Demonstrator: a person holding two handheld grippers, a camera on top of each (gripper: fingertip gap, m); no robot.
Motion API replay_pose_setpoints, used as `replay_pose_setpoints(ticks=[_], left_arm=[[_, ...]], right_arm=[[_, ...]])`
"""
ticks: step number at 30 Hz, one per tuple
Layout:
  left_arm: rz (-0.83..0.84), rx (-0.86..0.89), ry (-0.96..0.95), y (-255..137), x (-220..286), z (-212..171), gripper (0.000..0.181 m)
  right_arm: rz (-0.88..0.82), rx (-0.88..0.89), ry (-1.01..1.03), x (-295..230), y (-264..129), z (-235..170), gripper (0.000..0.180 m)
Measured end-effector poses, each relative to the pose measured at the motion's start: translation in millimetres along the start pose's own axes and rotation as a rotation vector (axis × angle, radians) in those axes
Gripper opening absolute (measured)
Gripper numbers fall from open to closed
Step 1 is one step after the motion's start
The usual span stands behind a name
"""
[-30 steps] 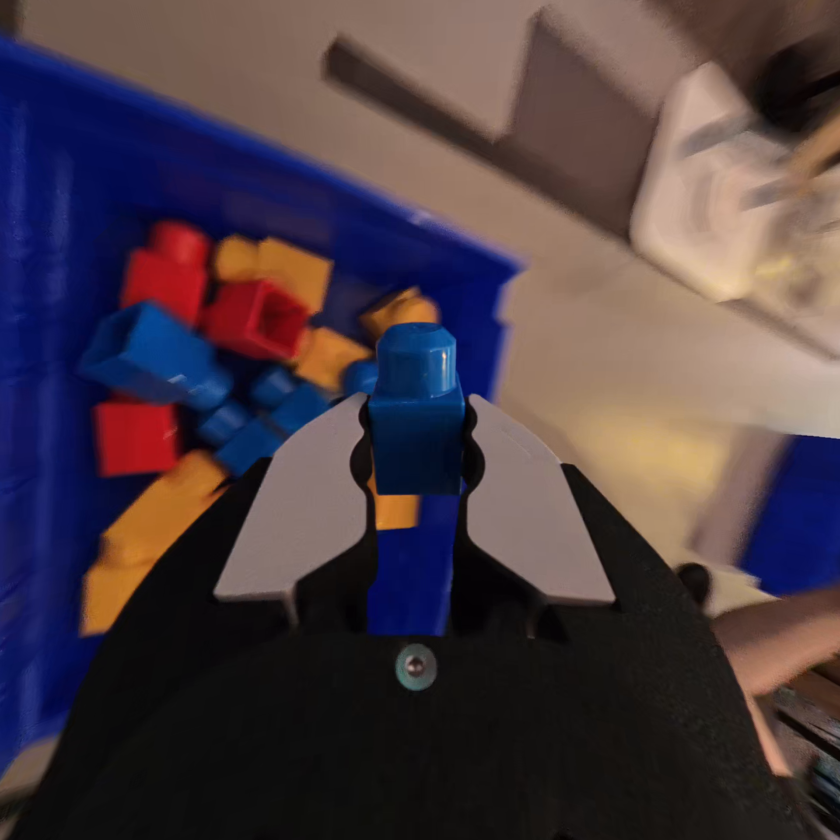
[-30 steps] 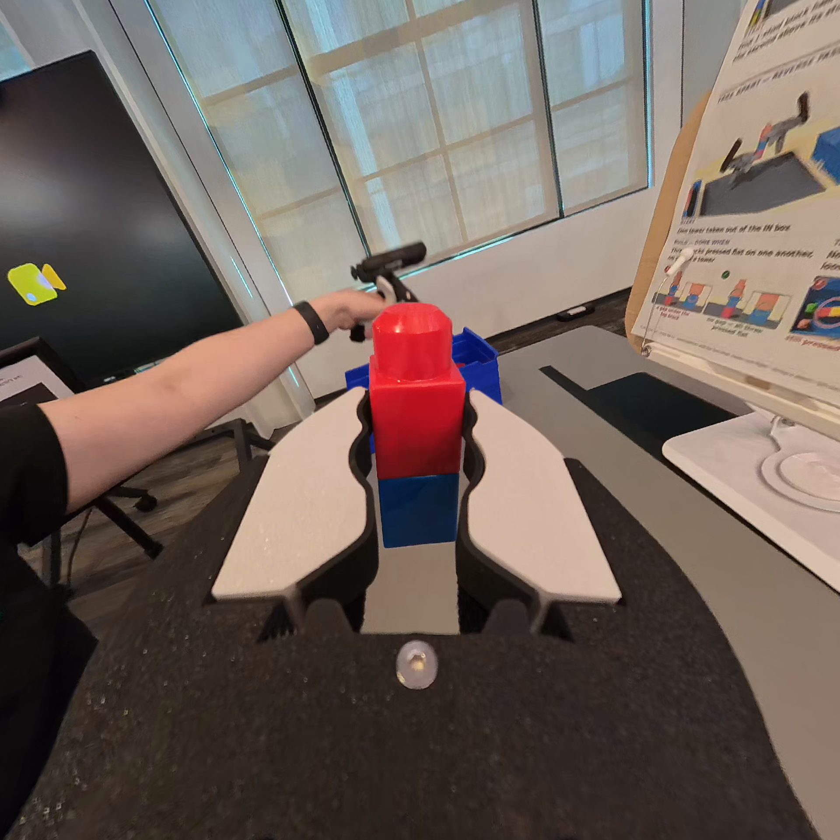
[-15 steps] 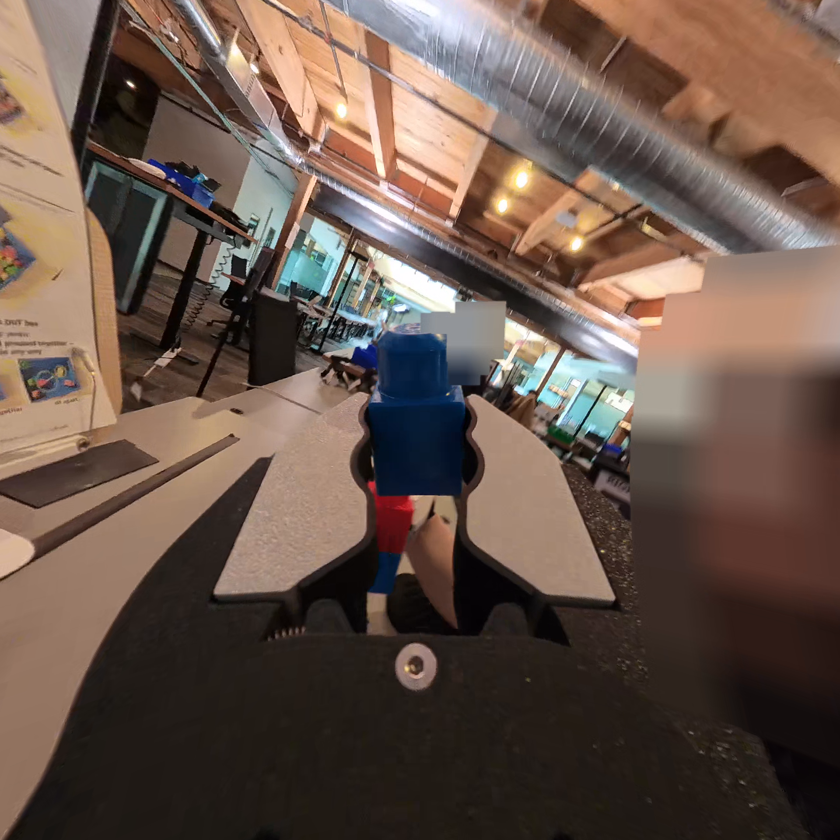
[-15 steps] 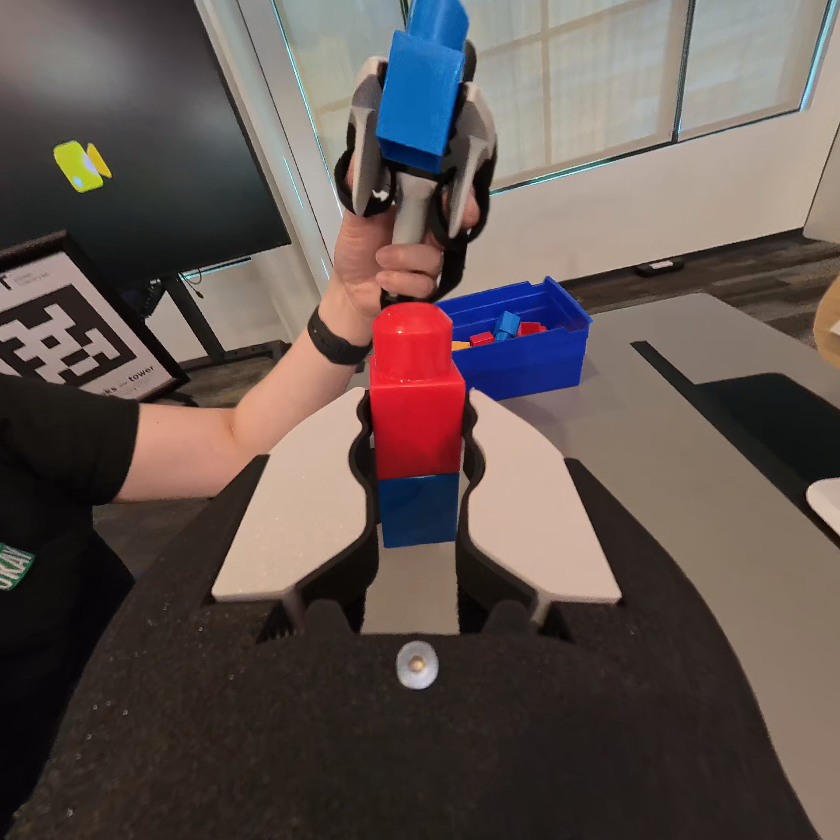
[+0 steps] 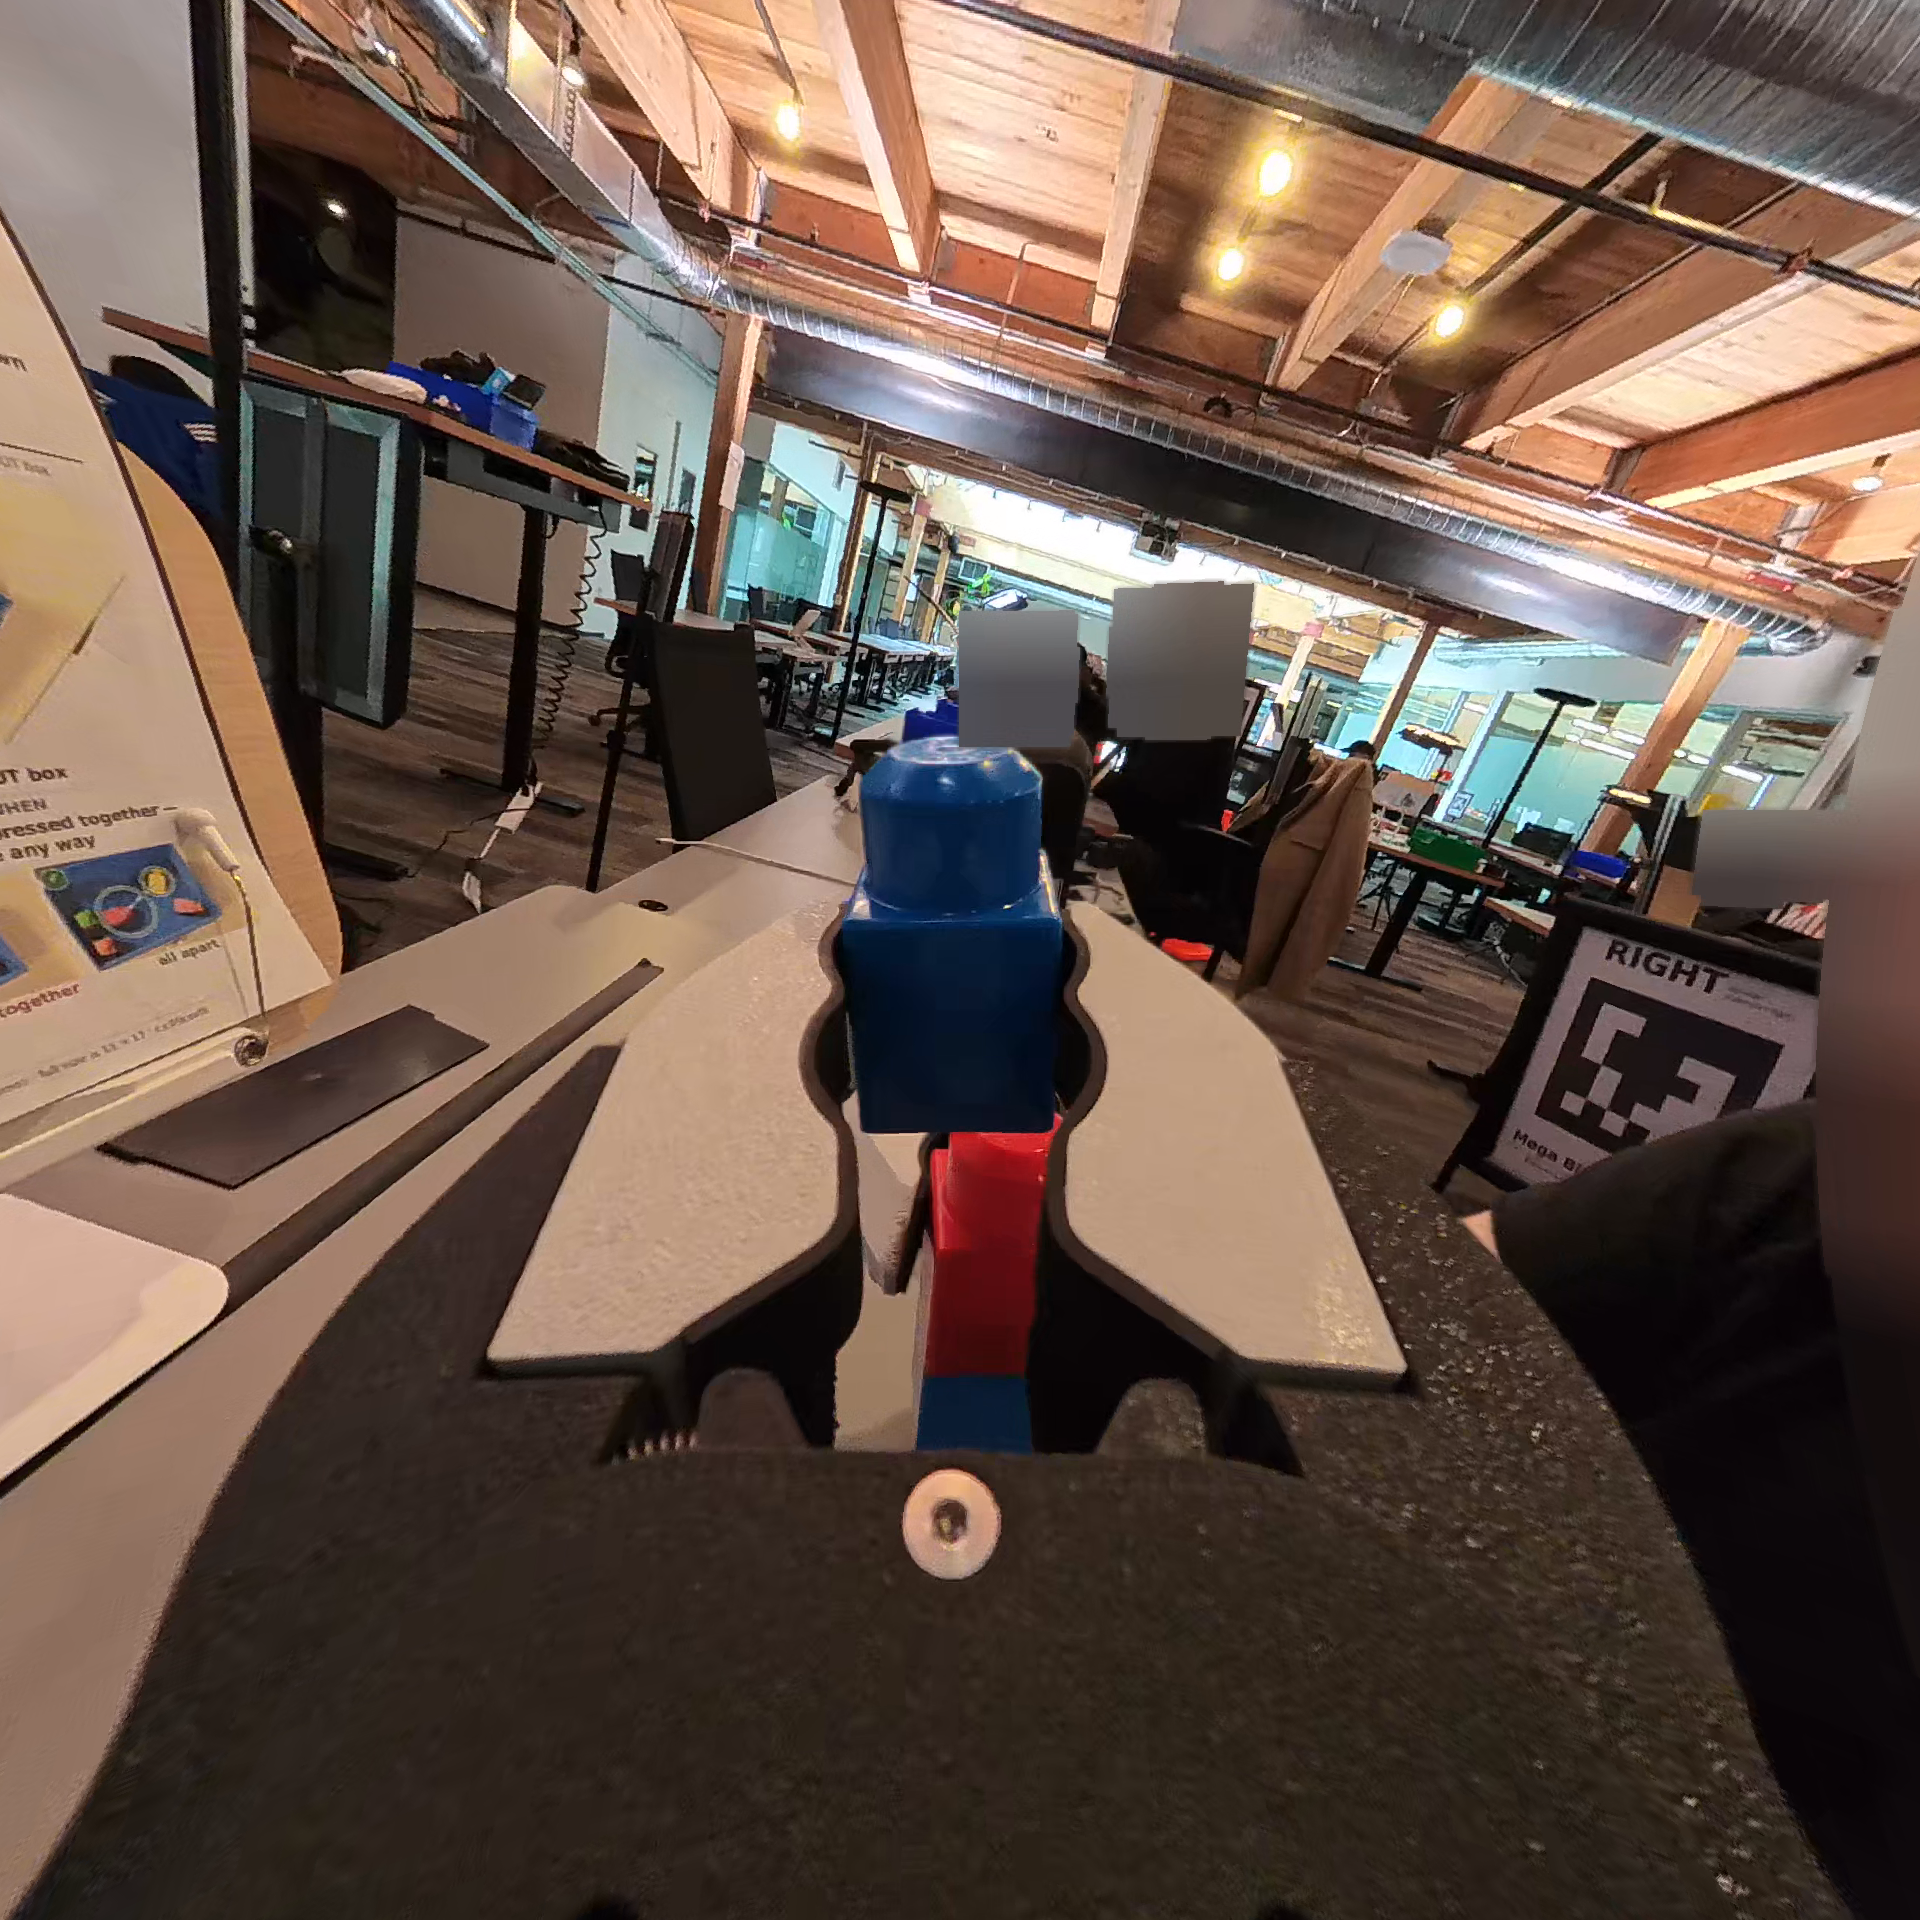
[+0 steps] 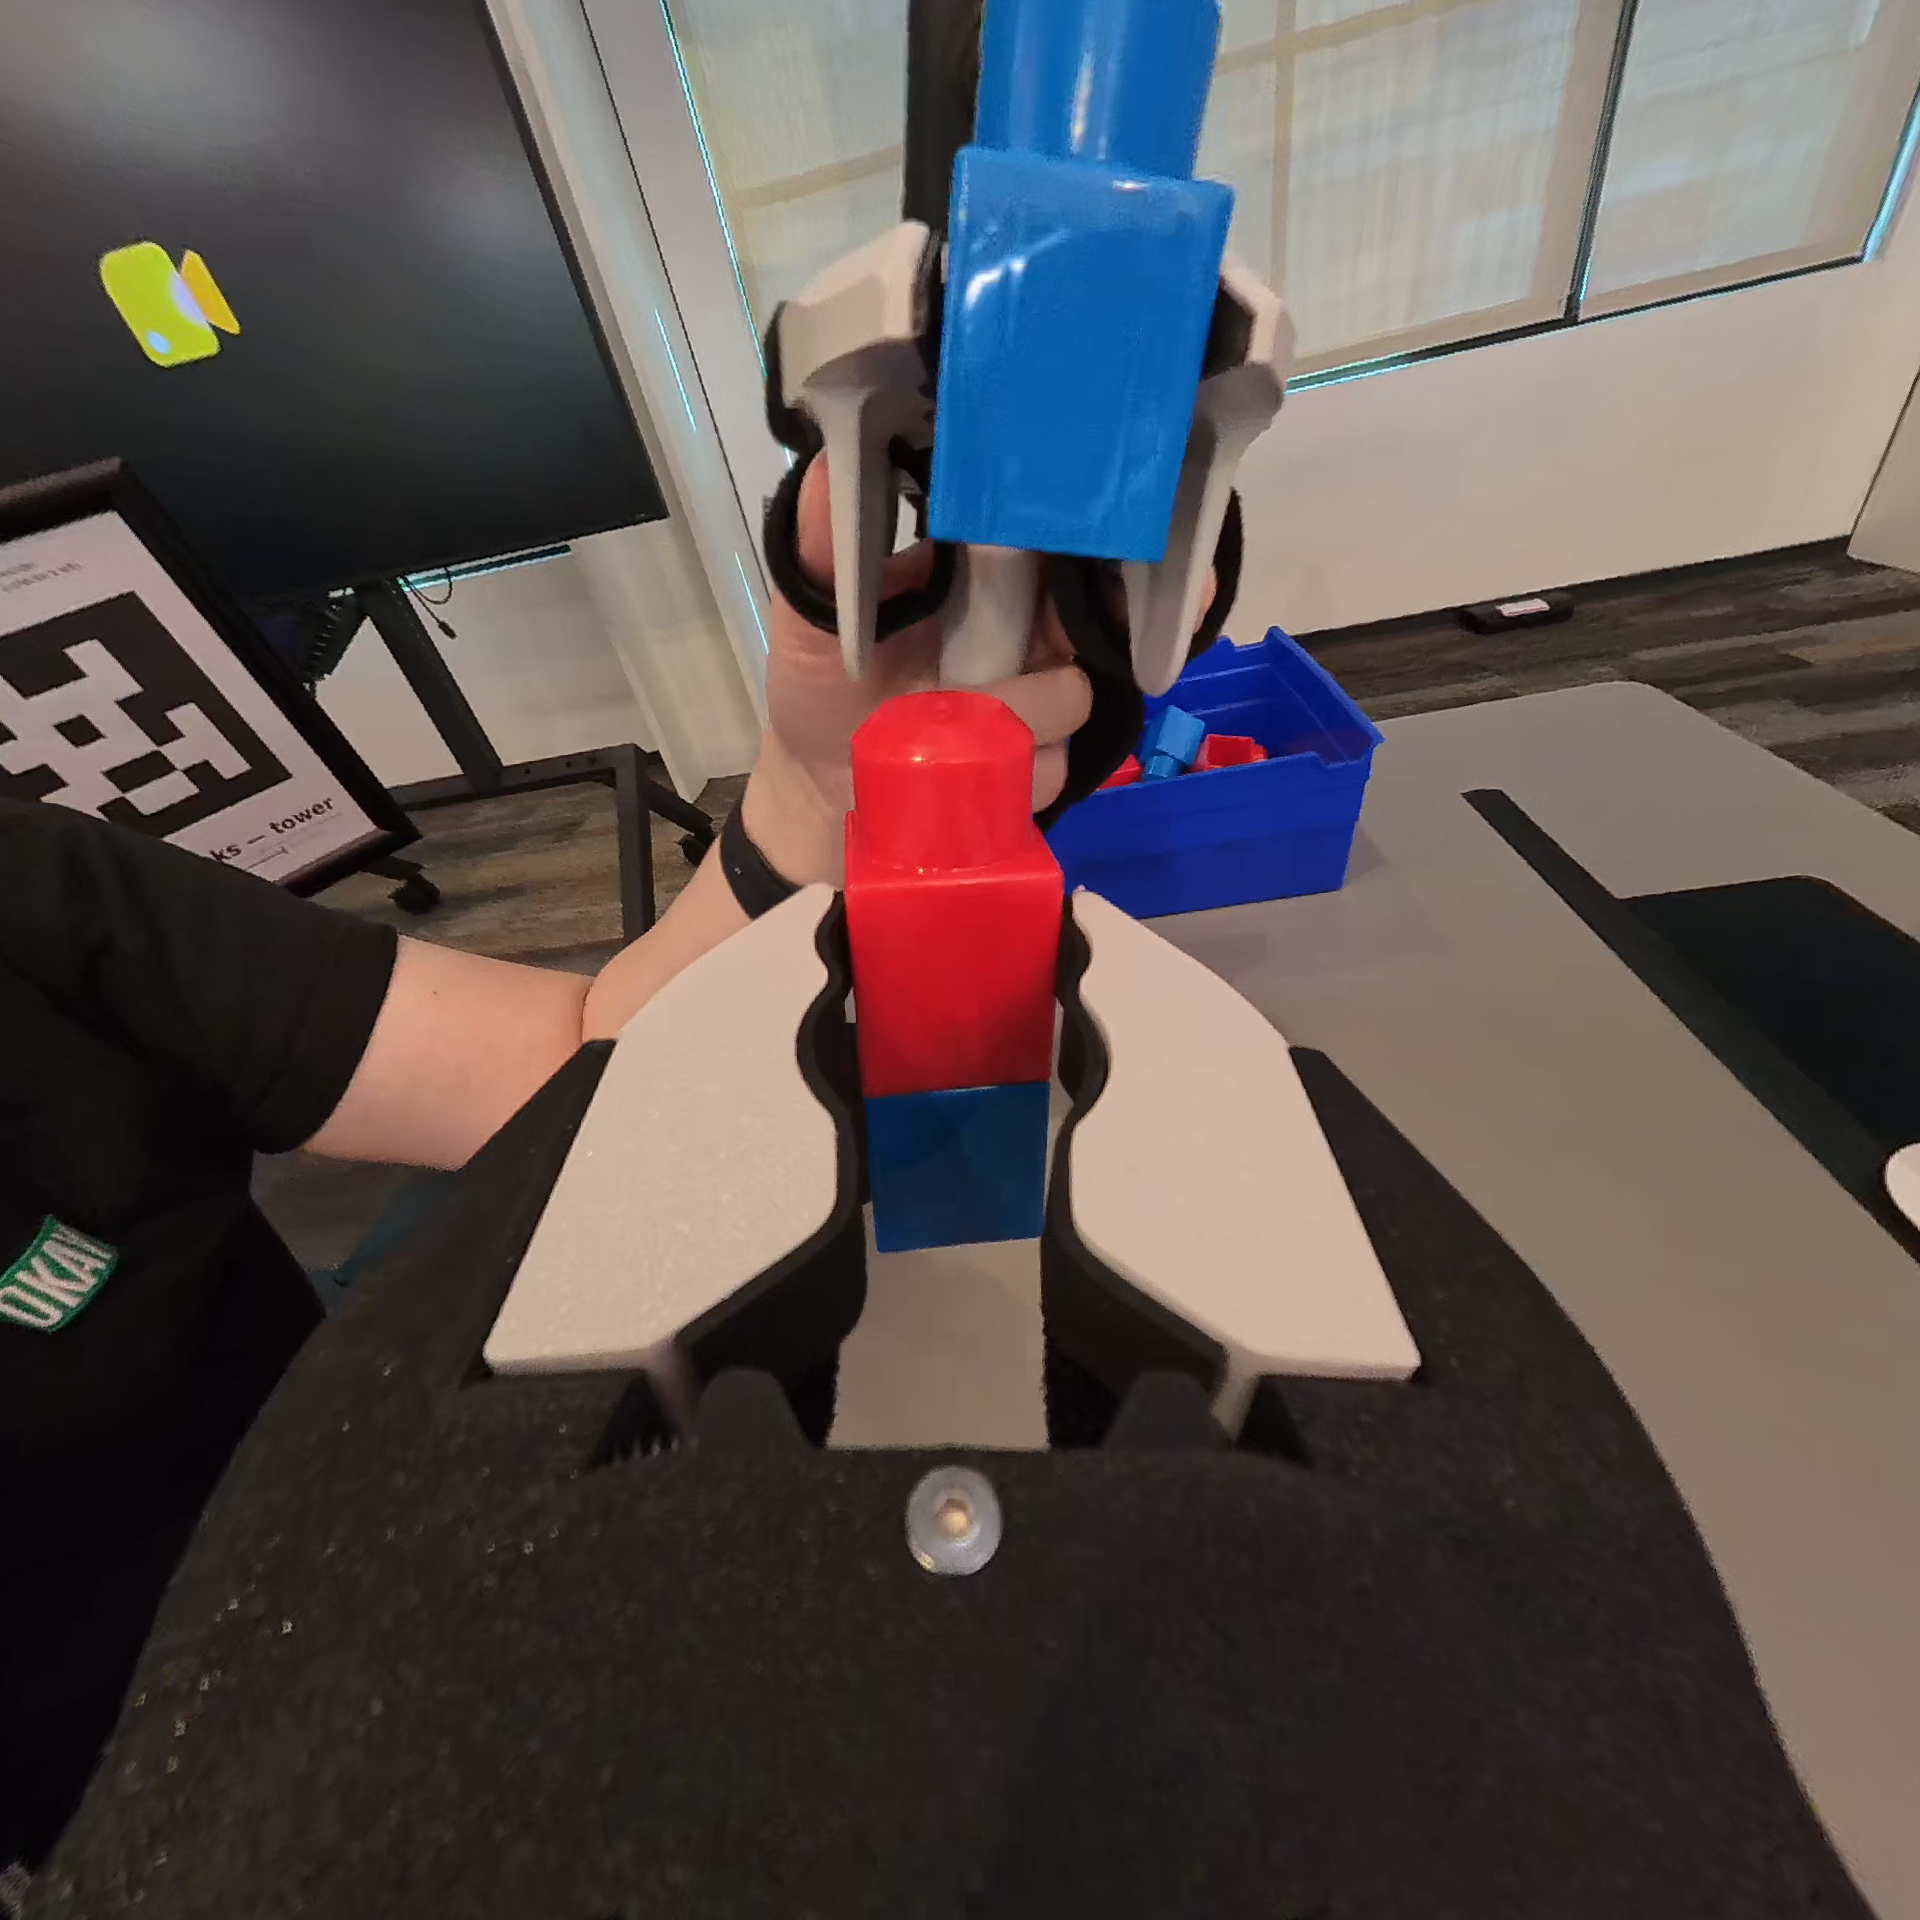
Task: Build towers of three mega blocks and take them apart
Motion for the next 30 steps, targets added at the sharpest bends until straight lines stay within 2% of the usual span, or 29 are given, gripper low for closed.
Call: replay_pose_setpoints(ticks=[8, 15, 30], left_arm=[[0.086, -0.045, 0.025, 11, 2, -9, 0.036], [0.081, -0.076, 0.028, 27, 4, -22, 0.036], [0.036, -0.072, -0.035, 31, 1, -29, 0.036]], right_arm=[[-0.007, 0.021, 0.029, 5, -5, 0, 0.036], [-0.030, 0.031, 0.043, 7, -8, 2, 0.036], [-0.089, 0.051, 0.005, 10, -17, 6, 0.036]])
Point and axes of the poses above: each gripper's, where its closed fingertips meet, y out along the fingers, z out of its top, x = y × z across the jaws, the point moved 5 cm from there along -y, back along the fingers, and after that the axes turned 7 degrees about z, right-handed, at the moved point
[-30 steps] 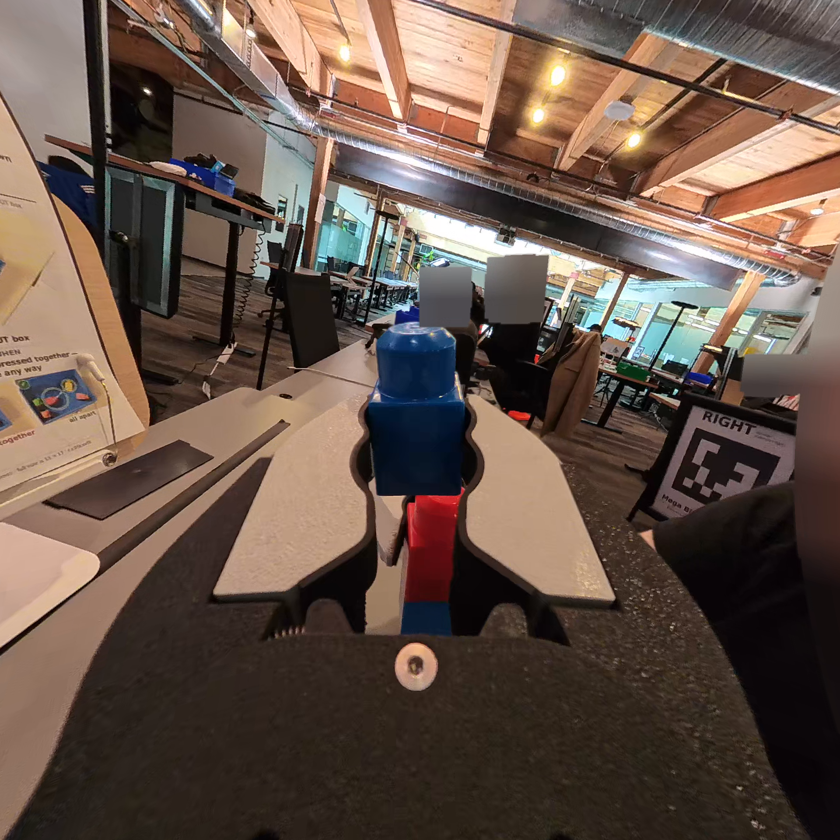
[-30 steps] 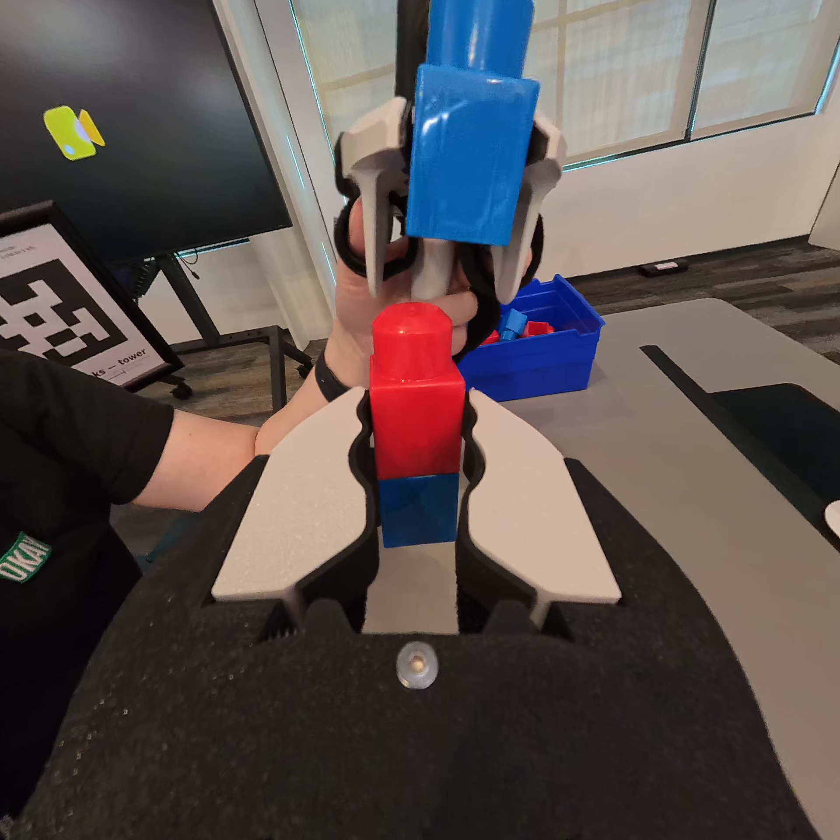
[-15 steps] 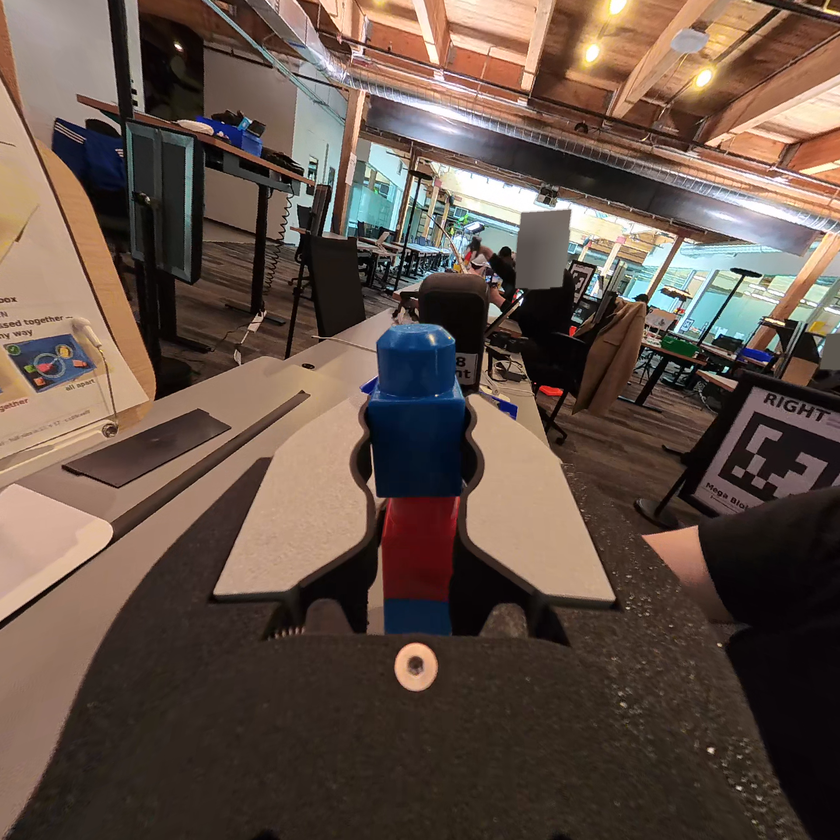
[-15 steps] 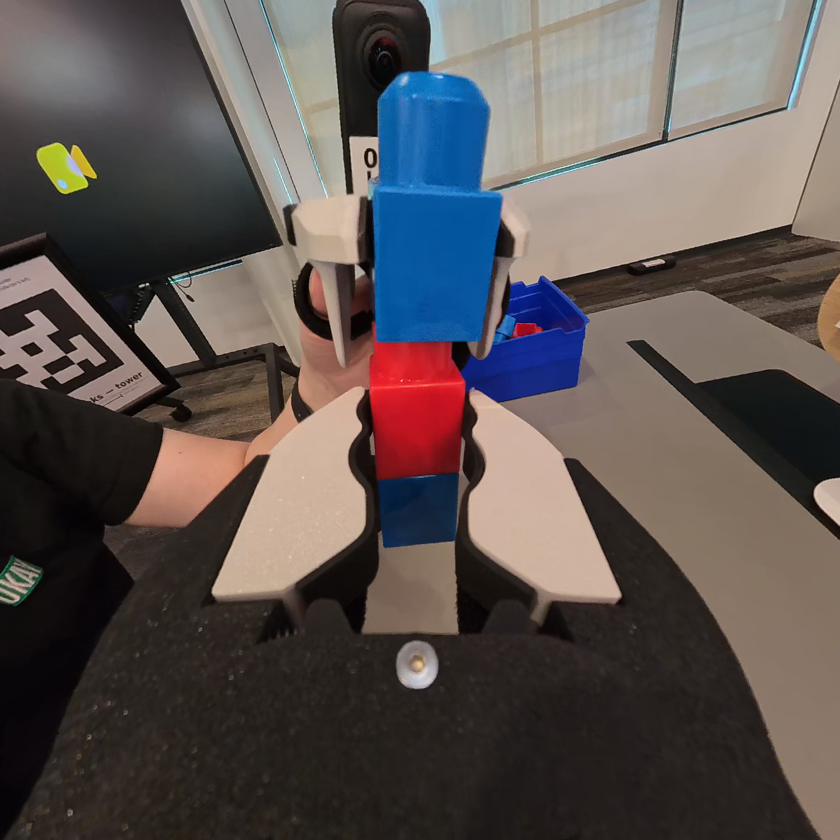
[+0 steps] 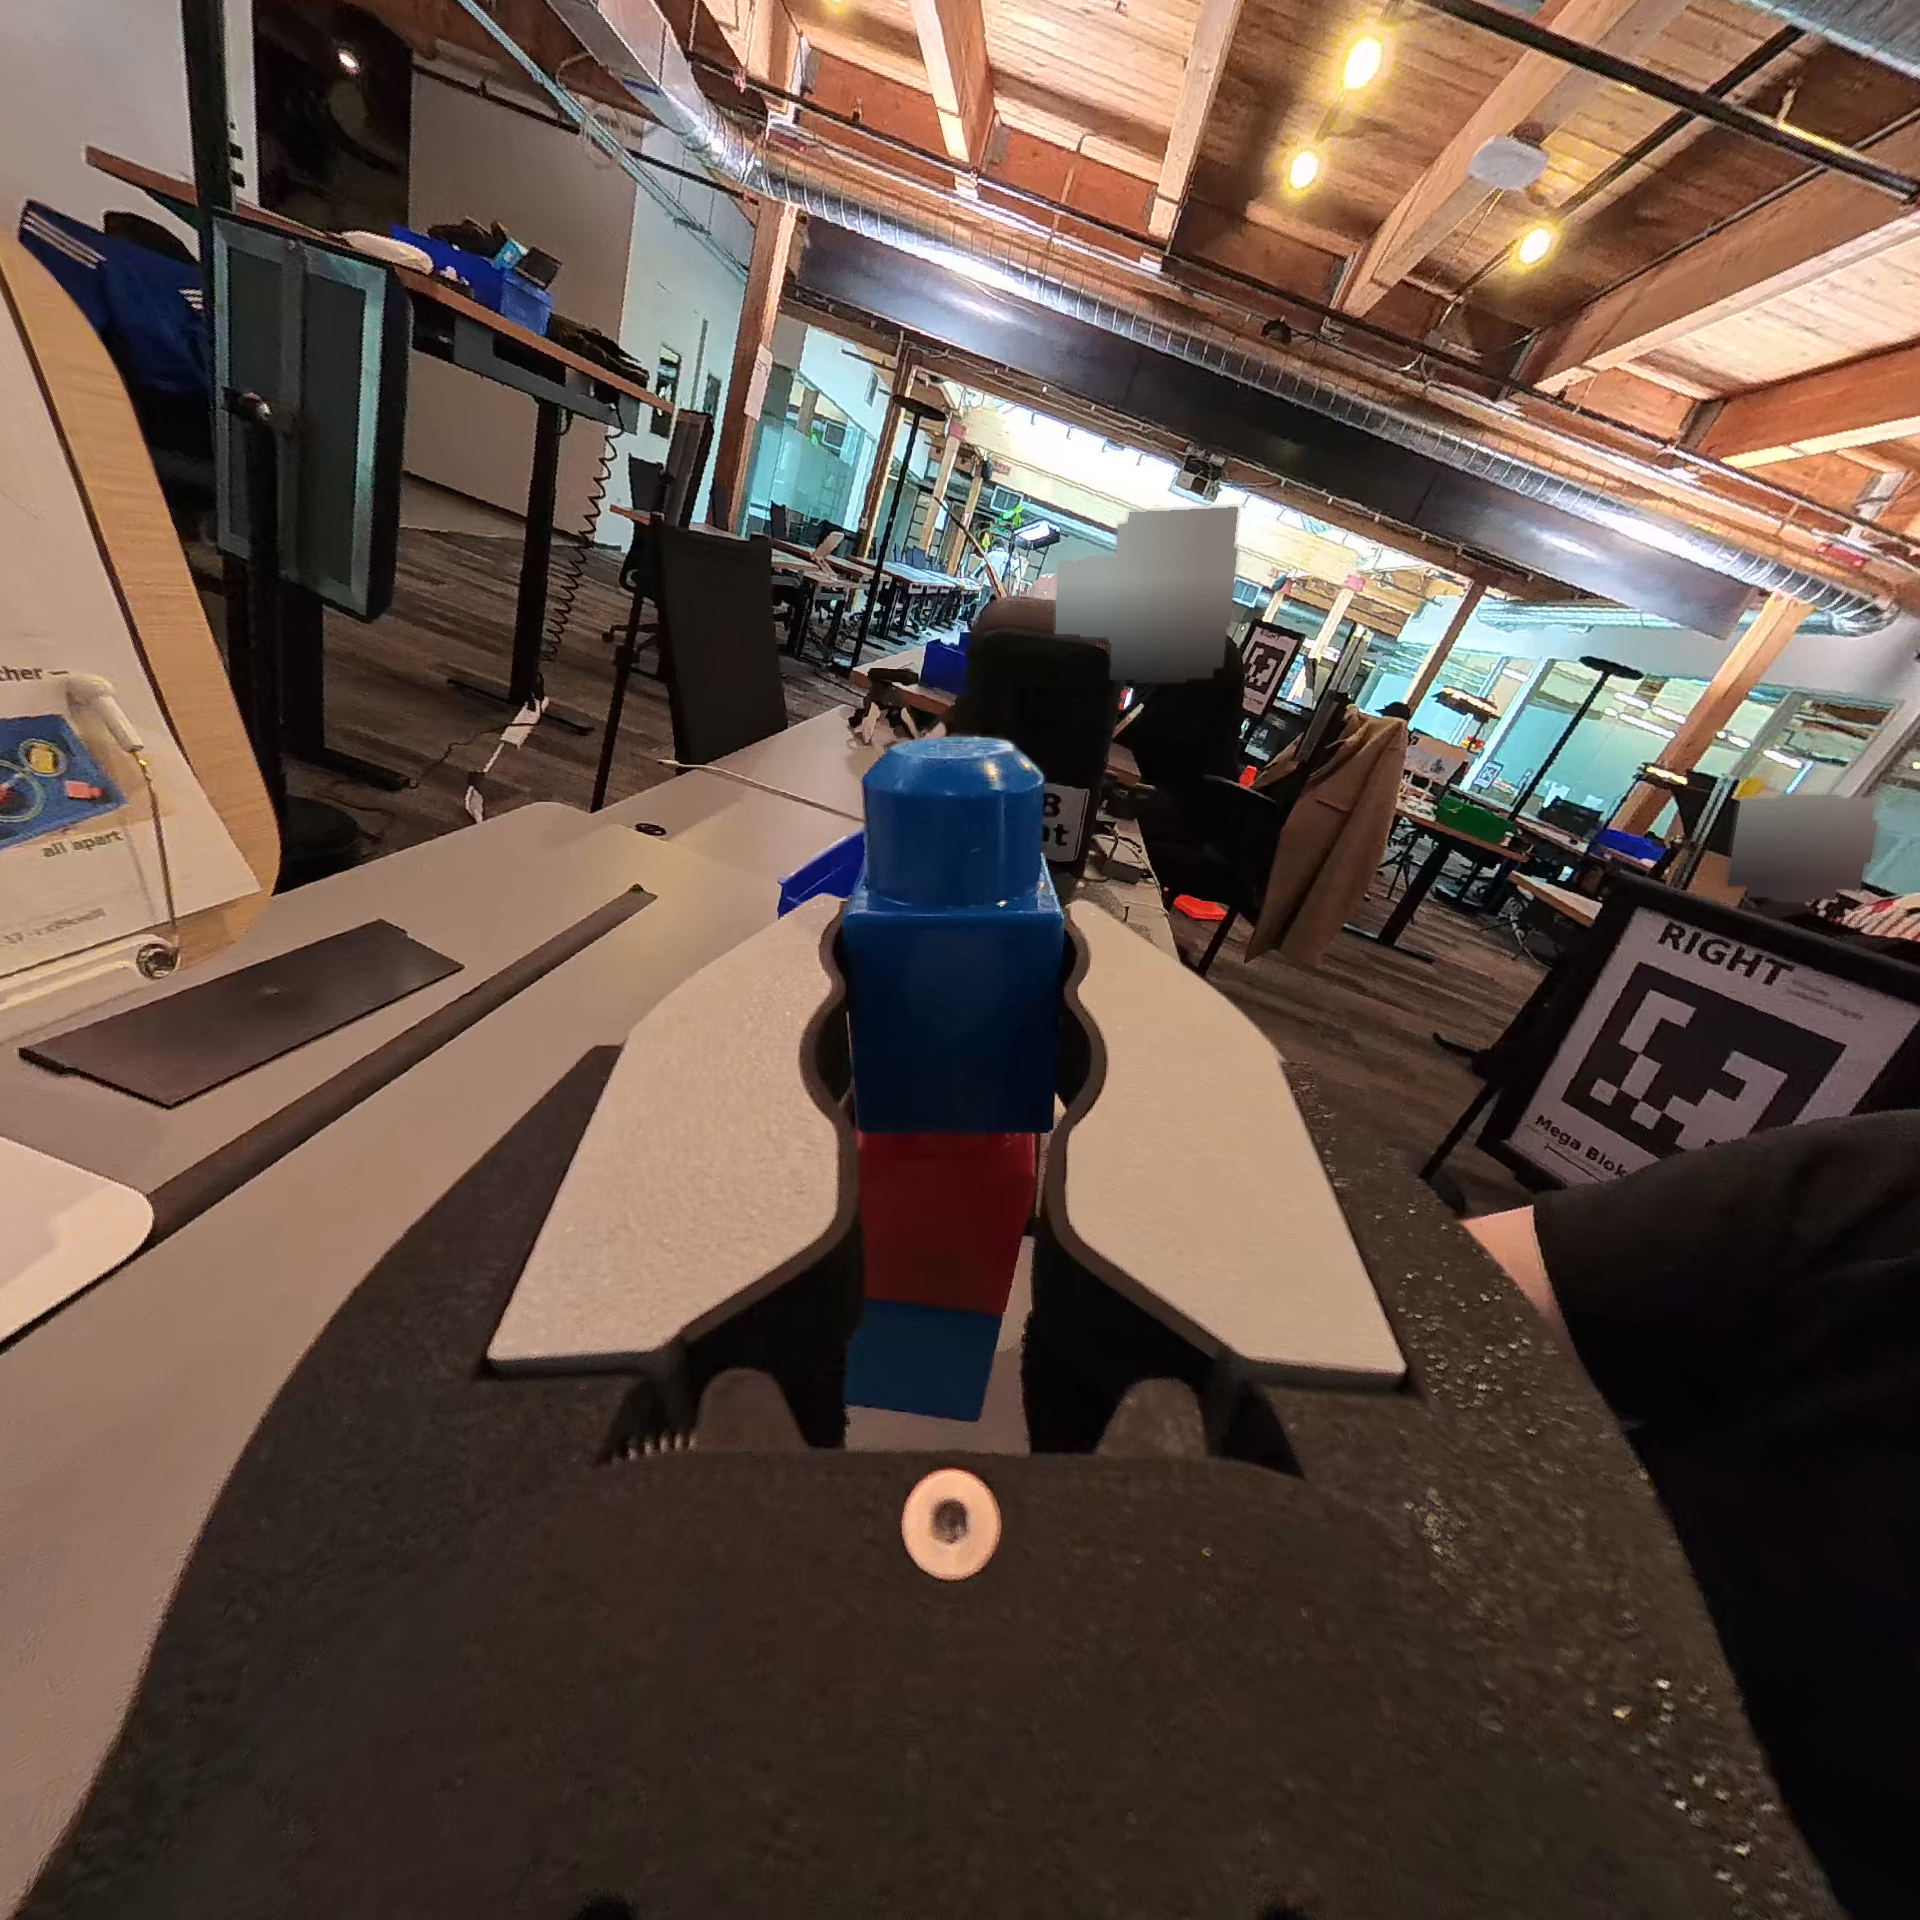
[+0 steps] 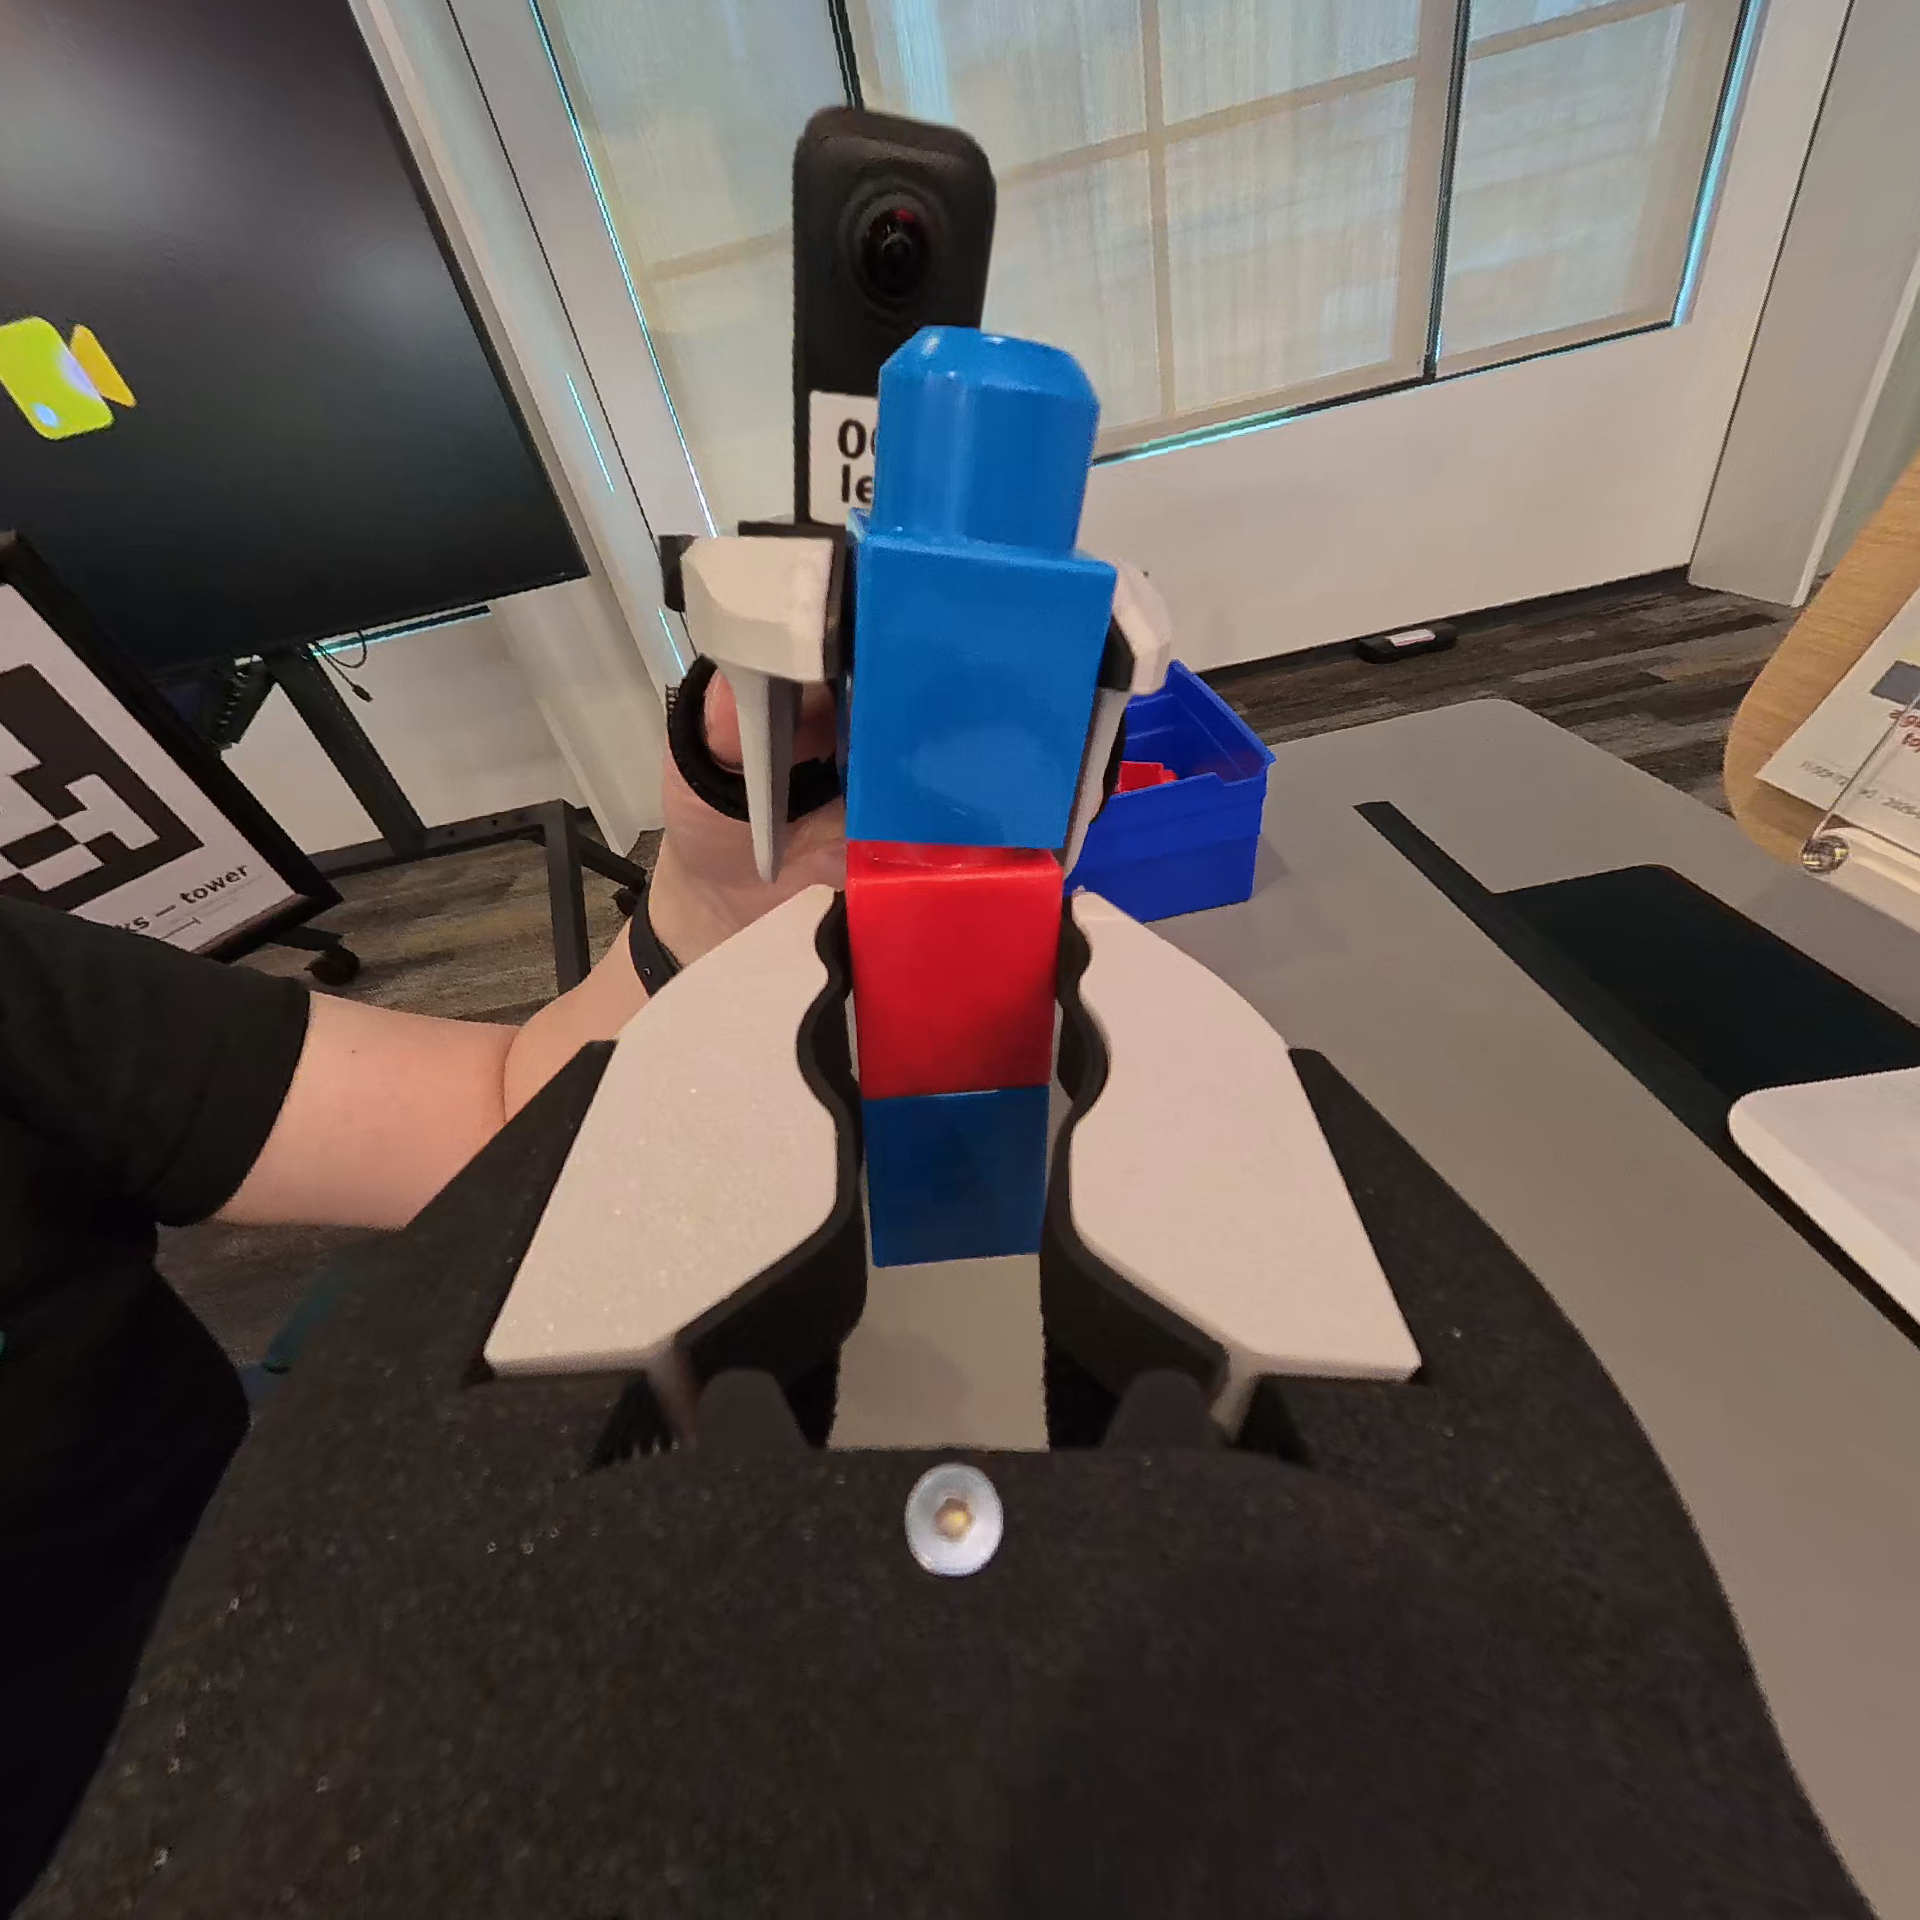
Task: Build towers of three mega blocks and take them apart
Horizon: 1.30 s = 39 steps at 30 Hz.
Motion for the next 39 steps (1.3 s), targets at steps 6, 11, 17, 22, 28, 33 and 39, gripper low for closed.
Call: replay_pose_setpoints(ticks=[6, 11, 17, 22, 28, 33, 39], left_arm=[[-0.002, 0.037, -0.019, 1.7, -1.7, 0.6, 0.036], [0.011, 0.060, -0.024, 2.5, -5.2, 0.0, 0.035], [0.028, 0.098, -0.029, 6.8, -8.0, -2.3, 0.036], [0.020, 0.078, -0.017, 6.6, -8.0, -3.7, 0.036], [0.002, 0.014, 0.027, 4.1, -2.7, -4.9, 0.036], [-0.018, -0.004, 0.026, 3.5, -3.1, -6.6, 0.036], [-0.037, -0.010, 0.029, 3.9, -1.2, -7.3, 0.036]], right_arm=[[-0.014, 0.023, -0.003, 1.4, -2.4, 2.1, 0.036], [-0.009, 0.062, 0.019, 4.9, -3.7, 1.9, 0.036], [0.021, 0.137, 0.071, 8.8, -6.3, 3.1, 0.036], [0.017, 0.124, 0.056, 9.2, -6.8, 2.0, 0.036], [0.030, 0.084, 0.032, 4.4, -8.2, 2.5, 0.036], [0.043, 0.072, 0.032, 4.1, -7.6, 0.8, 0.036], [0.065, 0.064, 0.038, 2.3, -7.5, 0.2, 0.036]])
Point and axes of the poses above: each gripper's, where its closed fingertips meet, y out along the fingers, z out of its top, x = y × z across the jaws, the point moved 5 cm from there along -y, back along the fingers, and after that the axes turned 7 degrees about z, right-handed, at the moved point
